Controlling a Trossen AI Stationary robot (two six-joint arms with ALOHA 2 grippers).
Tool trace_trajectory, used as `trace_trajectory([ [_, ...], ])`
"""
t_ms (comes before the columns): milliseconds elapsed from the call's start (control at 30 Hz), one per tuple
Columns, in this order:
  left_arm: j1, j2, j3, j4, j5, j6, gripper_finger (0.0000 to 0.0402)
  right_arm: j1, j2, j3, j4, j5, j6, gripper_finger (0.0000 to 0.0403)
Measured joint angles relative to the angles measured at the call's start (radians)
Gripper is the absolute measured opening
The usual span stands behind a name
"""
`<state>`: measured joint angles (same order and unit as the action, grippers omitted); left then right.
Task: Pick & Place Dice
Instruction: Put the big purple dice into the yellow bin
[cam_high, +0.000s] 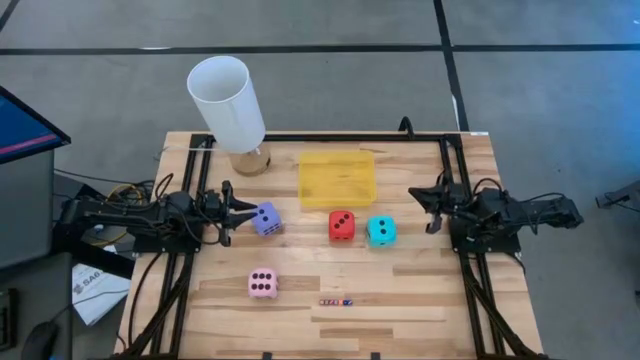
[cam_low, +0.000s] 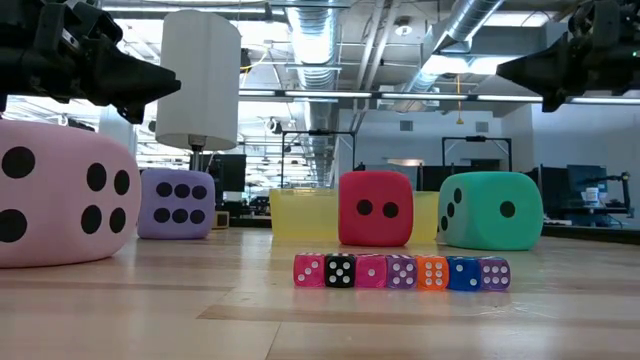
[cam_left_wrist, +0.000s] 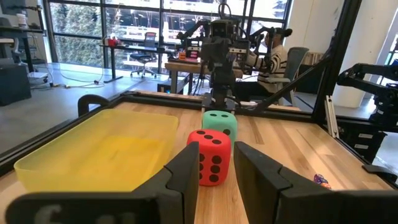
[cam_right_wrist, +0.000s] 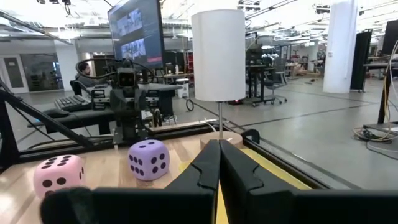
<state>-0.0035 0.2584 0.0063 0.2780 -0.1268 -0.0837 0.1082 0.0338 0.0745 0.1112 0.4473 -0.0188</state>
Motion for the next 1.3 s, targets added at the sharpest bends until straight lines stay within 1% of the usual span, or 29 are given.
trace_trajectory([
  [233,0.000,0.000,0.000,0.000,0.000,0.000,0.0090,0.000,0.000,0.051,0.002,0.000,-0.053,0.0003],
  [367,0.000,0.000,0.000,0.000,0.000,0.000,0.0090,0.000,0.000,0.055,-0.002,0.000,-0.109,0.0003],
  [600,0.000,0.000,0.000,0.005,0.000,0.000,0.0090,0.000,0.000,0.055,-0.074,0.000,-0.089,0.0003],
  [833,0.000,0.000,0.000,0.161,0.000,0.000,0.0090,0.000,0.000,0.055,-0.090,0.025,-0.089,0.0003],
  [967,0.000,0.007,0.000,0.269,-0.023,-0.018,0.0090,0.000,0.000,0.055,-0.101,0.027,-0.109,0.0003],
  [1067,-0.004,0.052,0.001,0.311,-0.031,-0.030,0.0090,0.001,0.000,0.055,-0.104,0.027,-0.113,0.0003],
  [1133,-0.005,0.107,0.018,0.305,-0.060,-0.028,0.0087,0.001,0.000,0.055,-0.104,0.028,-0.113,0.0003],
  [1300,-0.005,0.312,0.095,0.306,-0.147,0.004,0.0060,0.001,0.000,0.055,-0.104,0.030,-0.120,0.0003],
])
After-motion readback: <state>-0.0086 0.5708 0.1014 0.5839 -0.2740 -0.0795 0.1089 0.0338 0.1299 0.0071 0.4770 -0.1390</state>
